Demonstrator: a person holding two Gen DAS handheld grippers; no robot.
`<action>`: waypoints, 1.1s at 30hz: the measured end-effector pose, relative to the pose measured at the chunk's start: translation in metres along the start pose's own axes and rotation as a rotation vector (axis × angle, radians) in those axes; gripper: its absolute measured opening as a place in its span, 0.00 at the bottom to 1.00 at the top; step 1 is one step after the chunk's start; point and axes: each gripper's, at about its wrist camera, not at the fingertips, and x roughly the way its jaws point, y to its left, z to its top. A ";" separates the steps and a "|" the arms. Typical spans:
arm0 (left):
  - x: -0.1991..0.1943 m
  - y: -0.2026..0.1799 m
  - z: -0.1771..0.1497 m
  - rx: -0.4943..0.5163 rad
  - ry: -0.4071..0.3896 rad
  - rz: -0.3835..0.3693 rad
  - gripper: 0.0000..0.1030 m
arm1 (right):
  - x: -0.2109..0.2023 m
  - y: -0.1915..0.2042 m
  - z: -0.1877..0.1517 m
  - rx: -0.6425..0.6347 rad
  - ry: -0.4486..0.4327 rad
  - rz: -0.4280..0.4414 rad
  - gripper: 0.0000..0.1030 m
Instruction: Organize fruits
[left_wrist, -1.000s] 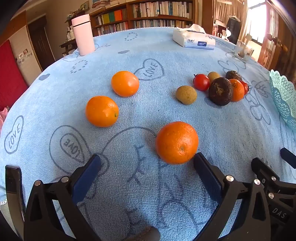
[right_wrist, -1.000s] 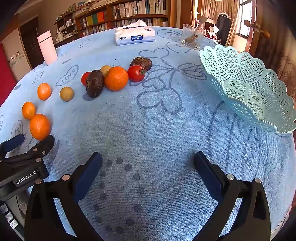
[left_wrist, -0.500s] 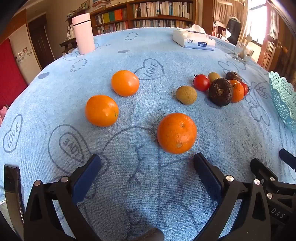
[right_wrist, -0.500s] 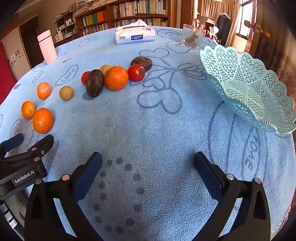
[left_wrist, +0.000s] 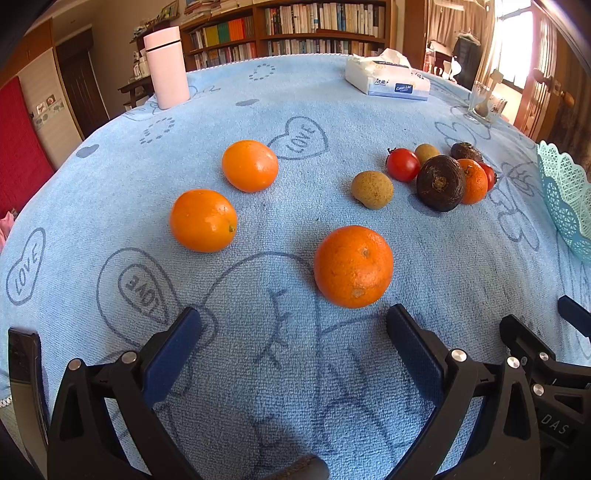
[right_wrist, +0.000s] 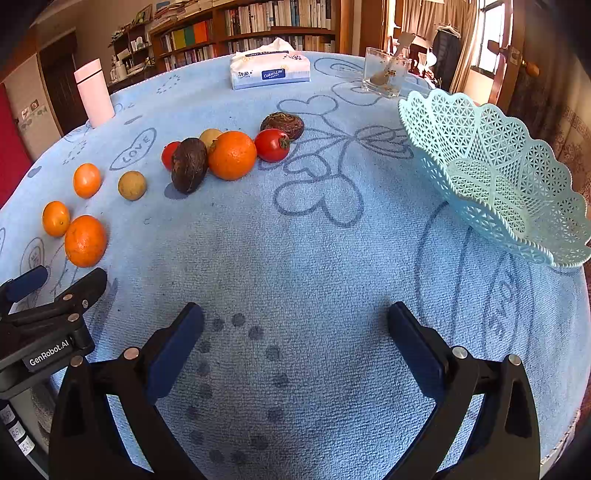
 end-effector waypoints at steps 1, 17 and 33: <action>0.000 0.000 0.000 0.001 0.000 0.001 0.95 | 0.000 -0.001 -0.001 0.000 0.000 0.000 0.98; 0.001 -0.005 0.001 0.002 0.003 0.001 0.95 | 0.001 -0.001 0.002 -0.004 0.016 0.008 0.98; 0.002 -0.005 0.000 -0.015 0.005 -0.008 0.95 | -0.001 -0.002 0.000 -0.019 0.017 0.039 0.98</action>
